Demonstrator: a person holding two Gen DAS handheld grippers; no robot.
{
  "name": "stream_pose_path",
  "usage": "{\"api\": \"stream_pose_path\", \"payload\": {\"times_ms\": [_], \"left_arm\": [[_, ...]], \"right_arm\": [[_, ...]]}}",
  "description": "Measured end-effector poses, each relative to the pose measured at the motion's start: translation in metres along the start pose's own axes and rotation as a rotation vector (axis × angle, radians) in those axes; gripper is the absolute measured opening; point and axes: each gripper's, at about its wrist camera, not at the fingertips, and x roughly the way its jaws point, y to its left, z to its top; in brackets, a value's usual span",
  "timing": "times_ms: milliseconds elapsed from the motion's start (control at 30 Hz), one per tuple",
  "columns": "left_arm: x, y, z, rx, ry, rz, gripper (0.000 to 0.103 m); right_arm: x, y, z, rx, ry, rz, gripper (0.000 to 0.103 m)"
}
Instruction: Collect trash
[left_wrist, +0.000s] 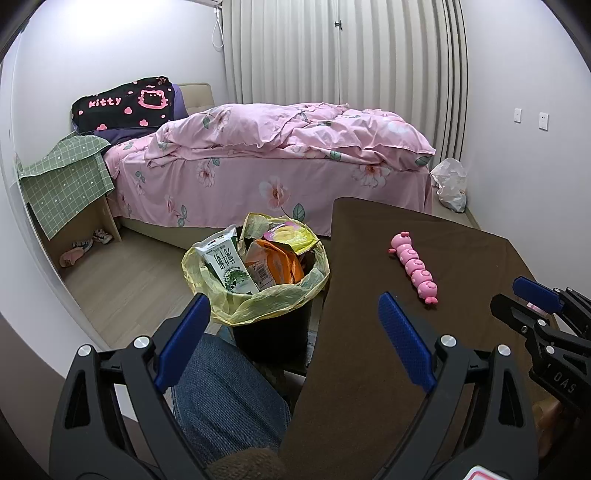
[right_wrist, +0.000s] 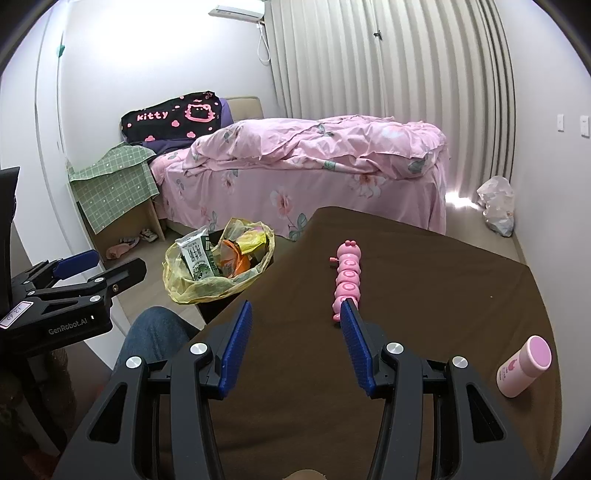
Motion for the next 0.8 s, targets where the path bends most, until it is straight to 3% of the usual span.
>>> {"api": "stream_pose_path", "payload": {"times_ms": [800], "left_arm": [[0.0019, 0.0001, -0.0008, 0.020, 0.011, -0.011, 0.088]], "right_arm": [[0.0004, 0.0021, 0.0009, -0.004, 0.004, -0.003, 0.047]]}}
